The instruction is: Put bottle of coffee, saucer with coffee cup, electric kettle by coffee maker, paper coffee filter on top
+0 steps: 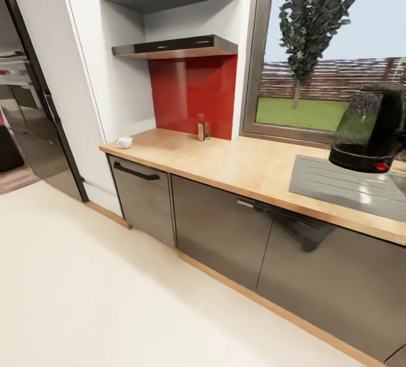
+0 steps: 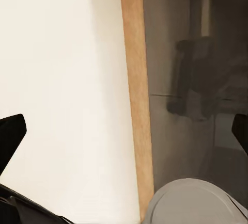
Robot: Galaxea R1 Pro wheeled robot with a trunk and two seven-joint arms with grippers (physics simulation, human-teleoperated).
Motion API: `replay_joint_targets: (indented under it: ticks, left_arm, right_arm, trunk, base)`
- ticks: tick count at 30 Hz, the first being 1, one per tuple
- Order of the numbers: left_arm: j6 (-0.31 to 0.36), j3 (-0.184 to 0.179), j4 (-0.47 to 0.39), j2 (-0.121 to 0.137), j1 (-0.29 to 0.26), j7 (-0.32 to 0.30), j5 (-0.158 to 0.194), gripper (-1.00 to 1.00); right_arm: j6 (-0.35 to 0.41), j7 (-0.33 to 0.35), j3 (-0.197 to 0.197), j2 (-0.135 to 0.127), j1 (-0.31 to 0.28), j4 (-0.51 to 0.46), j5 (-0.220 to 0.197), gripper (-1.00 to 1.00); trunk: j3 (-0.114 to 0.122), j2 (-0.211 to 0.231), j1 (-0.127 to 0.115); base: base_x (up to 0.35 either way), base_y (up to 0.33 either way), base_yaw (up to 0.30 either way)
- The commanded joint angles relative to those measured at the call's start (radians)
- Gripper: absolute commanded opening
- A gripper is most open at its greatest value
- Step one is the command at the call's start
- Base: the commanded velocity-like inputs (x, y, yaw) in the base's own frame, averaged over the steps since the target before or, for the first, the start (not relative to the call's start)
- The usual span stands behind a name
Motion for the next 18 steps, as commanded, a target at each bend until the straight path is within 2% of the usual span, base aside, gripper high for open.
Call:
replay_joint_targets:
  ticks: [1, 18]
  left_arm:
    - [-0.002, -0.004, -0.002, 0.0, 0.001, -0.001, 0.004, 1.0]
    - [-0.002, -0.004, -0.002, 0.0, 0.001, -0.001, 0.004, 1.0]
  right_arm:
    - [0.005, 0.007, -0.001, 0.0, -0.002, 0.0, 0.003, -1.0]
    - [0.005, 0.023, -0.003, 0.0, -0.001, -0.001, 0.011, -1.0]
  trunk:
    - [-0.001, 0.0, 0.0]
    - [-0.001, 0.0, 0.0]
  base:
    - [0.0, 0.0, -0.28]
    - [0.0, 0.0, -0.28]
